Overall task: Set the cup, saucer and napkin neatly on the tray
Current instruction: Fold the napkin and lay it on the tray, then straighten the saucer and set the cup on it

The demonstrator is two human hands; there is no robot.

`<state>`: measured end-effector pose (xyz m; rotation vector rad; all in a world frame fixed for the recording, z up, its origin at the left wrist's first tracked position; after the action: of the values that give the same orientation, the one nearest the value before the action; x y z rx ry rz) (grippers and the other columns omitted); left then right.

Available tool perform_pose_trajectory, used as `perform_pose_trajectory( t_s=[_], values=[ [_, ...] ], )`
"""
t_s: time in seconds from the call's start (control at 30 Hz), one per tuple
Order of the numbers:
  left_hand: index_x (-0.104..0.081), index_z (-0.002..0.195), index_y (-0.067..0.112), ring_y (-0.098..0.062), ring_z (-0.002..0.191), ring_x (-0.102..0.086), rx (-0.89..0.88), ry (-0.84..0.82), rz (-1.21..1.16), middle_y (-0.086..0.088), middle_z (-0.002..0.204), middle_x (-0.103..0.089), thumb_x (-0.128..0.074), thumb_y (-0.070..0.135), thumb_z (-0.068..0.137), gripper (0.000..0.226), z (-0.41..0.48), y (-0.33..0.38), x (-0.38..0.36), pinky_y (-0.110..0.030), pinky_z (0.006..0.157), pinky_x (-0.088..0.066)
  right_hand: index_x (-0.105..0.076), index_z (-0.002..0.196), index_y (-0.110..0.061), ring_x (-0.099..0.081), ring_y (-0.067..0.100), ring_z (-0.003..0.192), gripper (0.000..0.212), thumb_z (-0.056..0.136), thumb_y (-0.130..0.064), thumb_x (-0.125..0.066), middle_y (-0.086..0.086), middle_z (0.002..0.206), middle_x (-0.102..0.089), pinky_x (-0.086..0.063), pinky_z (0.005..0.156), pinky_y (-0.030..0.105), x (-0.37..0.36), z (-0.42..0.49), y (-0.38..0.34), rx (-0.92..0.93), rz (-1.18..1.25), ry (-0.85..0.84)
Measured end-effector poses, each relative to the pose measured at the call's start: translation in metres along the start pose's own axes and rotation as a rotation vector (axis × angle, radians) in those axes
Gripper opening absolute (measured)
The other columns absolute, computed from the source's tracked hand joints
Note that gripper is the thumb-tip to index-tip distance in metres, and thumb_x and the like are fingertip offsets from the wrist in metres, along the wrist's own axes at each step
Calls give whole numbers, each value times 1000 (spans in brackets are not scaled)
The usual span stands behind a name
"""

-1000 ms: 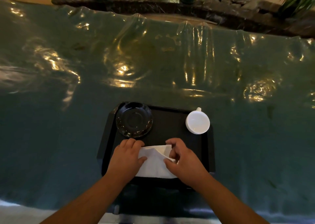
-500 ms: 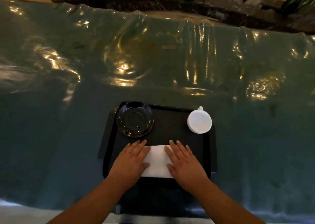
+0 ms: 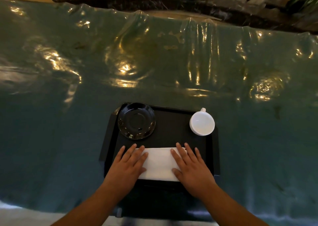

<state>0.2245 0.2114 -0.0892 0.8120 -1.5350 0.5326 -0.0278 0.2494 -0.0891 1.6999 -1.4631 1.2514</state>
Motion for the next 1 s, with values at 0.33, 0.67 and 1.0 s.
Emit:
perform_pose_trajectory(
  t_s=[0.33,0.67,1.0],
  values=[
    [-49,149,20,-26,148,-32,-3,-75,-17,-1,160,-39,-39,64,96,69,-3,-6,2,-50,117,-19,-12,165,-28,-9,33,157,81,100,-74,-28,4,172,-11,-7,119,54,-6,-14,4,-9,29,-31],
    [-54,145,14,-36,139,-45,182,-49,-60,-10,154,-47,-38,57,95,68,7,-15,9,-57,115,-33,-1,164,-32,10,36,155,82,97,-75,-21,2,171,6,6,123,56,8,6,1,-72,22,-13],
    [-59,126,19,-27,118,-53,323,205,-131,-5,130,-56,-52,67,87,63,19,-60,51,-46,96,-49,-16,162,-23,14,27,156,79,96,-61,-38,7,173,-6,12,123,47,50,38,-34,-31,114,82]
  ],
)
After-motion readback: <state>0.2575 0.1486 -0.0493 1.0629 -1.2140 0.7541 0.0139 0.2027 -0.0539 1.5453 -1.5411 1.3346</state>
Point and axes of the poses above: each hand's wrist, its own z-axis towards the middle knuckle, its own x-axis out of the back of the hand, y = z × x, the point moved 5 cm from there along z, towards the middle knuckle
